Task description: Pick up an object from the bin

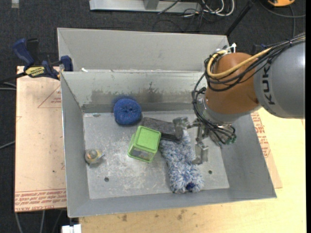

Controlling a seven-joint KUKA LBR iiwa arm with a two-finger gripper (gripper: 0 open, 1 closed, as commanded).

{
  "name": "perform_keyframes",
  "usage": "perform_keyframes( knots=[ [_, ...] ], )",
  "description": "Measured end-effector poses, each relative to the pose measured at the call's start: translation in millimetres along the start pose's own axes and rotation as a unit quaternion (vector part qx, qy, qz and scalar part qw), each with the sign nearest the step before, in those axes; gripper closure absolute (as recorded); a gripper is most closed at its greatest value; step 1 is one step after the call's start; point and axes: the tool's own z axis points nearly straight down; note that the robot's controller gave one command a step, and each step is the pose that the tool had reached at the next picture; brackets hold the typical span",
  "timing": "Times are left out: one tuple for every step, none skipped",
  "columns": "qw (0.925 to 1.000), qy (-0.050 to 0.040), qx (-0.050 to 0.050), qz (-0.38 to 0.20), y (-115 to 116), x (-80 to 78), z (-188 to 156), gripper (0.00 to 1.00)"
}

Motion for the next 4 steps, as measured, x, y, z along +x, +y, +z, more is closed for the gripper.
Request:
perform_keyframes(
  knots=[
    [0.9932,-0.0048,0.002,-0.116,-9.1,-3.8,59.1,0.0],
    [0.9598,-0.0062,0.003,-0.28,-0.6,20.8,67.1,1.0],
    [0.9599,-0.0062,0.003,-0.28,-0.6,20.7,67.2,1.0],
    [0.9599,-0.0036,0.001,-0.28,0.1,22.1,62.6,1.0]
  ],
)
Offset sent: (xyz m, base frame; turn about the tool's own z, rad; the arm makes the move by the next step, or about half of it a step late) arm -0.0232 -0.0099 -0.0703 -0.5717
